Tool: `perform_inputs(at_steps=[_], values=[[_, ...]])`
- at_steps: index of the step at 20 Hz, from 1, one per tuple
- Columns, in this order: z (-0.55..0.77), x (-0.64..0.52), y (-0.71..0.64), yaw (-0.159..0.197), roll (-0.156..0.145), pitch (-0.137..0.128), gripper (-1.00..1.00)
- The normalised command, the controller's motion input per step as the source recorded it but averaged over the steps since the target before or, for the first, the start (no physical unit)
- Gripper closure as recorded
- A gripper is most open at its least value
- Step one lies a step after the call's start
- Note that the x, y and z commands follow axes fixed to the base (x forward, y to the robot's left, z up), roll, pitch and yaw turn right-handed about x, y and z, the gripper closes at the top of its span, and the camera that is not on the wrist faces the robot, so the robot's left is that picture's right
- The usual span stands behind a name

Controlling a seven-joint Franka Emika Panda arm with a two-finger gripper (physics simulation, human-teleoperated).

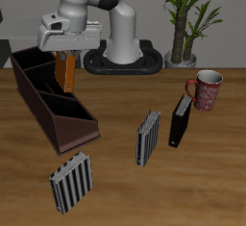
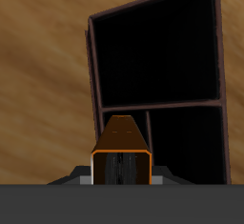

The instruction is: Place the orange book into the right desk caddy's front compartment

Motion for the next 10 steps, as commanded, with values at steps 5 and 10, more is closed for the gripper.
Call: perform_inputs(at_steps=[5,10], values=[[-0.09,0.04,-0.02,-0.011,-0.002,0.012,1.00],[-0.13,0.05,-0.04,-0.010,-0.004,0.019,1.00]])
